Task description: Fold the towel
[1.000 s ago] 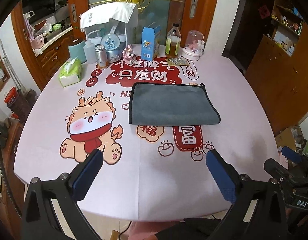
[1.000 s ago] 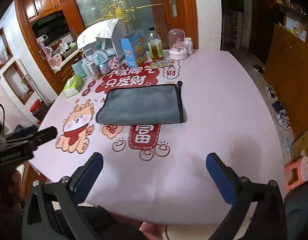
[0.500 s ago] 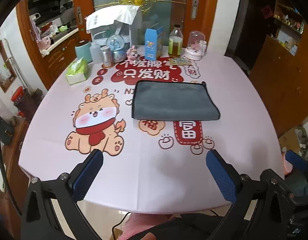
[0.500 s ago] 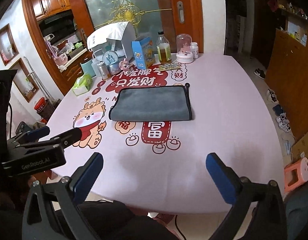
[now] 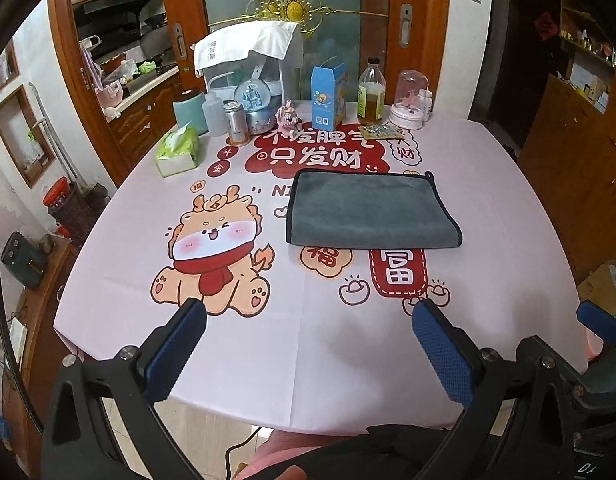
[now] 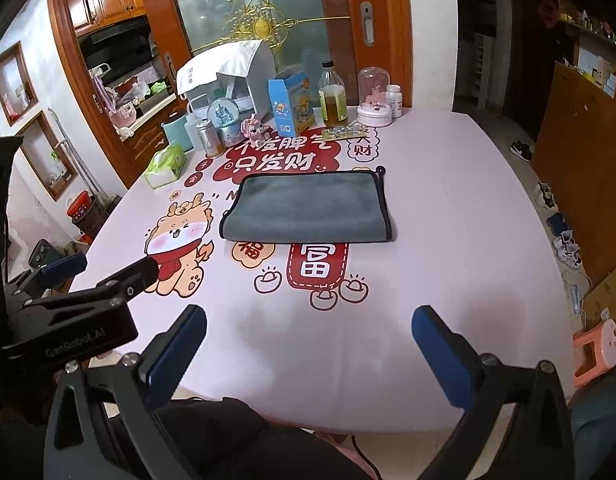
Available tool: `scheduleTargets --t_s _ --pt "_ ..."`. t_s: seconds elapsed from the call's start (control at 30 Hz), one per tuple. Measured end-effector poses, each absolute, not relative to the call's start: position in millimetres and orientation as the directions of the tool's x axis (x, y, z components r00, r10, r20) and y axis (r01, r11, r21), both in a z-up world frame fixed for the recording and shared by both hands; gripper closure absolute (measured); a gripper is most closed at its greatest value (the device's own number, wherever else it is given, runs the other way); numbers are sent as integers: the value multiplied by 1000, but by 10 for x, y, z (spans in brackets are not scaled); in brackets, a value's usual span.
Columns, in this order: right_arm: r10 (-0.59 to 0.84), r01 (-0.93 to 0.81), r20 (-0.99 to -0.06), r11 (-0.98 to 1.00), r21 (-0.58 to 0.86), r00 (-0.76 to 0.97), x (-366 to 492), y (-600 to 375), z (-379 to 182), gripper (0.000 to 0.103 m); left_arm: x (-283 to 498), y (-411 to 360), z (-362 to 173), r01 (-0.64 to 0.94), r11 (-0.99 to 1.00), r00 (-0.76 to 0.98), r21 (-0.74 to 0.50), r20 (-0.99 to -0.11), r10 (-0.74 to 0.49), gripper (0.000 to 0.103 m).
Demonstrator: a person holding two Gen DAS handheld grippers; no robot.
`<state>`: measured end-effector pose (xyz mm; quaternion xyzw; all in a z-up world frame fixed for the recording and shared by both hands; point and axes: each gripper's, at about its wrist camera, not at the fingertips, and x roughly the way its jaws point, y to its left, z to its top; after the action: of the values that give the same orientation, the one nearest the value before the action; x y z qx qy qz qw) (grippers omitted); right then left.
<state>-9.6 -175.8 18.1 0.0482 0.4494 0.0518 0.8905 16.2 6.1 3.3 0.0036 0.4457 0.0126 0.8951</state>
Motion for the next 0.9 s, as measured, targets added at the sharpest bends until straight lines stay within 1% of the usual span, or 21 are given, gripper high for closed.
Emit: scheduleTargets --t_s 0.9 --pt "123 -40 -784 991 125 608 5 -1759 190 0 235 -12 123 -11 999 651 53 -758 47 1"
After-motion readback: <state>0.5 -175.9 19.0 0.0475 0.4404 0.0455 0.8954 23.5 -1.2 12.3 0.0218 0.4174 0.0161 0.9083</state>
